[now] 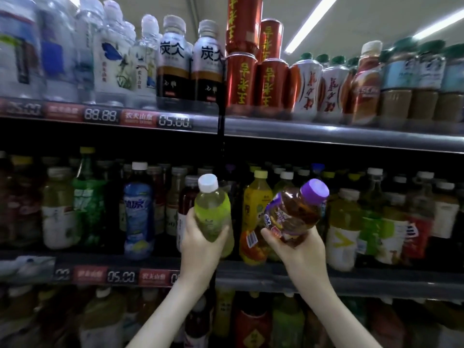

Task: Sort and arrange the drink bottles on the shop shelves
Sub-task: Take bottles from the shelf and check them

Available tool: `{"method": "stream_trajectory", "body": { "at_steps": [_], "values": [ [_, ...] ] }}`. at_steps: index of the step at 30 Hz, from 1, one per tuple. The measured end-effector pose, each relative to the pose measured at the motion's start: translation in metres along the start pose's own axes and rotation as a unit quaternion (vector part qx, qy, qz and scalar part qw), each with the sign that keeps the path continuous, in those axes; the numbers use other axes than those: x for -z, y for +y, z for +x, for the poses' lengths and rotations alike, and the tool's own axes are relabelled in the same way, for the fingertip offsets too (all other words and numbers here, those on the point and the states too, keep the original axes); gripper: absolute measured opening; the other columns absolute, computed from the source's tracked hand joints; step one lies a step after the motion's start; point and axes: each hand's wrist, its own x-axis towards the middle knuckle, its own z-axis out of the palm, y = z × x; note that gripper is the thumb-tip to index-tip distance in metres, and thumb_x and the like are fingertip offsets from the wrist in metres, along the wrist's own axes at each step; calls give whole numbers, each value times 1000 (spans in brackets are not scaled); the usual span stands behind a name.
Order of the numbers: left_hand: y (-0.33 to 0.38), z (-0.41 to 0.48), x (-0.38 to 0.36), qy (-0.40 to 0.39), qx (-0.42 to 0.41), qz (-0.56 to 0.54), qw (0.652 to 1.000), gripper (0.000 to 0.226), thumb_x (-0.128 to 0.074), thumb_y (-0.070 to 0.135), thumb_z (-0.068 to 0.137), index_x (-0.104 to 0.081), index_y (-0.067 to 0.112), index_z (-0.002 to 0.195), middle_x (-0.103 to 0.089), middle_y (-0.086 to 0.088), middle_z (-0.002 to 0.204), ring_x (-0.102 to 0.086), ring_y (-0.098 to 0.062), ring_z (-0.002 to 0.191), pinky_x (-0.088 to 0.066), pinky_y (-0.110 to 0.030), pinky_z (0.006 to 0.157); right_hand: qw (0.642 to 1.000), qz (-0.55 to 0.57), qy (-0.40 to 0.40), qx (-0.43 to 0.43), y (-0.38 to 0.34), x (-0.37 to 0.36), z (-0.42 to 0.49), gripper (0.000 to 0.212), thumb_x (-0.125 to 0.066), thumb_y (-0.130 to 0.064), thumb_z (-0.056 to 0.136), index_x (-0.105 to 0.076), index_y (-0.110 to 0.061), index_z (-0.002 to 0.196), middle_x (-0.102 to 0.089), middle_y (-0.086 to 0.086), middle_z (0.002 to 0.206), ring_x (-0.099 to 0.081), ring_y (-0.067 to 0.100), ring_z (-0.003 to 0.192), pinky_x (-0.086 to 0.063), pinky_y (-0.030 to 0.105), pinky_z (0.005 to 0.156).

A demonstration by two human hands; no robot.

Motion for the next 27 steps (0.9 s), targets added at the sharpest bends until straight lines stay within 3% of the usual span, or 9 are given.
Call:
{"method": "stream_trajectory", "body": {
  "at_steps": [3, 7, 10, 13, 16, 18, 21, 23, 27],
  "values": [
    [15, -2, 25, 80, 0, -32, 996, 73, -80, 18, 76, -41, 17, 138, -57, 1, 121, -57, -11, 107, -44, -4, 75, 999, 39, -17, 9, 5, -17, 1, 53, -85, -15, 67, -60, -13, 114, -70, -8, 102, -63, -7, 92, -47, 7, 78],
    [36, -4, 55, 133, -56, -22, 989, 61, -74, 17, 80, -43, 10, 132, -56, 11, 105, -57, 12, 91, -43, -2, 72, 996, 60, -63, 13, 7, -40, 11, 59, -84, -17, 71, -55, -27, 121, -66, -16, 109, -61, -7, 100, -47, 10, 84],
    [40, -7, 69, 161, -62, -12, 985, 56, -73, 15, 81, -44, 7, 128, -55, 14, 101, -57, 12, 88, -46, -6, 75, 996, 41, -76, 38, 11, -58, 18, 56, -85, -20, 71, -56, -32, 118, -59, -12, 114, -55, 0, 110, -45, 18, 92],
    [37, -9, 78, 159, -51, 15, 986, 57, -75, 21, 80, -46, 11, 128, -58, 12, 103, -58, 7, 91, -49, -16, 79, 994, -34, -52, 86, 17, -77, 17, 66, -86, -16, 67, -52, -20, 123, -48, -8, 114, -39, -11, 105, -31, 3, 92],
    [32, -10, 84, 126, -22, 26, 991, 63, -76, 22, 79, -46, 15, 134, -63, 7, 109, -60, 4, 95, -47, -8, 74, 996, -21, -62, 59, 15, -88, 18, 81, -83, -13, 72, -32, -27, 134, -36, -18, 116, -37, -11, 104, -30, -4, 86],
    [30, -9, 86, 101, -3, 23, 995, 67, -78, 23, 78, -46, 18, 137, -64, 7, 112, -61, -3, 101, -46, -11, 76, 993, -52, -72, 84, 14, -93, 22, 89, -79, -15, 78, -20, -26, 144, -34, -15, 120, -40, -4, 110, -38, 4, 88],
    [29, -7, 86, 69, 10, 15, 997, 62, -78, 22, 77, -49, 22, 132, -65, 10, 108, -61, 3, 97, -47, -6, 71, 954, -257, -44, 147, 15, -101, 30, 100, -77, -28, 79, -7, -25, 150, -49, 9, 123, -49, 27, 111, -46, 39, 89],
    [30, -6, 85, 55, 17, 10, 998, 58, -78, 21, 77, -52, 23, 128, -65, 10, 105, -60, 8, 92, -47, -4, 68, 911, -381, -1, 159, 19, -107, 35, 104, -82, -36, 70, -18, -20, 150, -56, 16, 114, -49, 33, 102, -44, 48, 82],
    [29, -2, 82, 38, 36, -3, 999, 57, -79, 22, 76, -53, 25, 126, -66, 11, 105, -62, 4, 93, -51, -16, 78, 878, -438, 70, 181, 27, -103, 50, 100, -90, -39, 52, -49, -3, 136, -56, 16, 116, -40, 30, 101, -39, 48, 85]
  ]
}}
